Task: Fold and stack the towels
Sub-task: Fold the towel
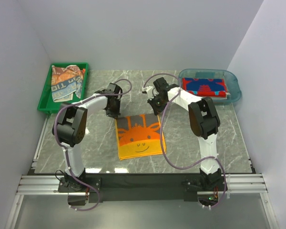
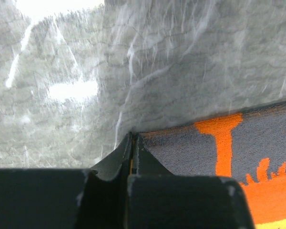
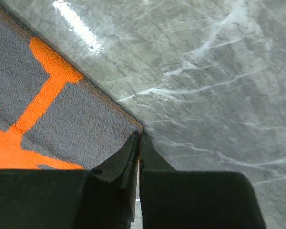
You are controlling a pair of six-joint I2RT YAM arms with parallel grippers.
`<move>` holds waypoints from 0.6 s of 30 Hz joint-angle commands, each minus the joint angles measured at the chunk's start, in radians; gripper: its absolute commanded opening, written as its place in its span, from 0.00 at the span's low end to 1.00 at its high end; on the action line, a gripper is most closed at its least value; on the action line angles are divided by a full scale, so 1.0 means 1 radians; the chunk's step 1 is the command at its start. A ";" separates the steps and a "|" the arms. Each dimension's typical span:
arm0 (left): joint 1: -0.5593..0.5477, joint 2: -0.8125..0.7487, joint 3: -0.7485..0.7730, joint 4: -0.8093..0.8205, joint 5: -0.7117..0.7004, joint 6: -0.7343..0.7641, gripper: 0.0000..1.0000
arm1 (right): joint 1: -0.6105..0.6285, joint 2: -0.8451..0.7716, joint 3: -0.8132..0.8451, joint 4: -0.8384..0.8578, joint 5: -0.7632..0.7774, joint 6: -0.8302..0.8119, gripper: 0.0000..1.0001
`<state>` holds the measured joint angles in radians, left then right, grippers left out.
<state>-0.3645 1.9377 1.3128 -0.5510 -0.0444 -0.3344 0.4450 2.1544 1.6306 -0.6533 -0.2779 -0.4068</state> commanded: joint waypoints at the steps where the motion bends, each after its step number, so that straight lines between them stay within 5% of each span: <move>1: 0.030 0.056 0.025 -0.032 -0.063 0.021 0.01 | -0.020 -0.070 -0.026 0.076 0.089 0.022 0.00; 10: 0.053 0.130 0.209 0.028 -0.115 0.021 0.01 | -0.022 -0.048 0.040 0.139 0.190 0.026 0.00; 18: 0.058 0.058 0.166 0.120 -0.144 -0.002 0.01 | -0.026 -0.131 -0.014 0.245 0.266 0.043 0.00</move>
<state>-0.3286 2.0663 1.5017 -0.4702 -0.1001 -0.3367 0.4442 2.1361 1.6337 -0.4614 -0.1062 -0.3660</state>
